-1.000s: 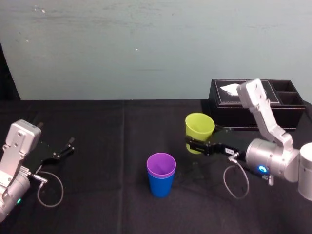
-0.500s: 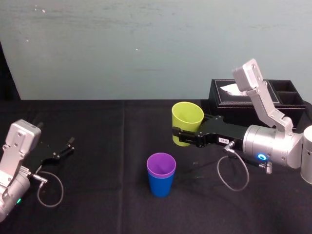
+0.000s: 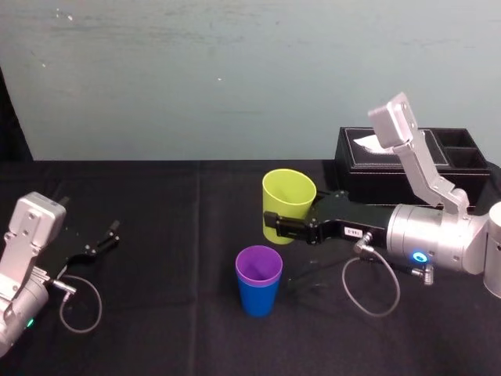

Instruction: Stack the three plastic cups sequentially using one hand.

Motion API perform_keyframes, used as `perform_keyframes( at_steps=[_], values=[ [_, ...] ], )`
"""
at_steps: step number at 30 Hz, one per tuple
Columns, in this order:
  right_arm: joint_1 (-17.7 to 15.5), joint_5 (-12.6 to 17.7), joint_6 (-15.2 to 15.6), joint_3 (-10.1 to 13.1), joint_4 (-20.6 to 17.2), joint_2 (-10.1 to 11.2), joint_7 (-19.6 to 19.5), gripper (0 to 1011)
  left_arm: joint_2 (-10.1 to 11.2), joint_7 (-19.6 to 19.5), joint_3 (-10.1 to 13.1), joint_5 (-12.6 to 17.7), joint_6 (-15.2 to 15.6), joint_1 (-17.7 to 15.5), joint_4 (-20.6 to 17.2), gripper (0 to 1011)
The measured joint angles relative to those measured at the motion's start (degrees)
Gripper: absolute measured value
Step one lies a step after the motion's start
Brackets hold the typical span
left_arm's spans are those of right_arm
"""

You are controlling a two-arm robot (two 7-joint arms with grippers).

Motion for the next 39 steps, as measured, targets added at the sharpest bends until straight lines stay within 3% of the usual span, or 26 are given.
perform_keyframes(
  at_steps=[12,39],
  values=[
    [-0.2,2.0,0.4,-2.2,-0.6,1.2,0.8,726,0.0,0.0,0.0,0.0,0.0,0.0,0.0,1000],
    [2.4,1.5,-1.9,-8.7,1.1,2.5,-0.2,726,0.0,0.0,0.0,0.0,0.0,0.0,0.0,1000]
  ],
)
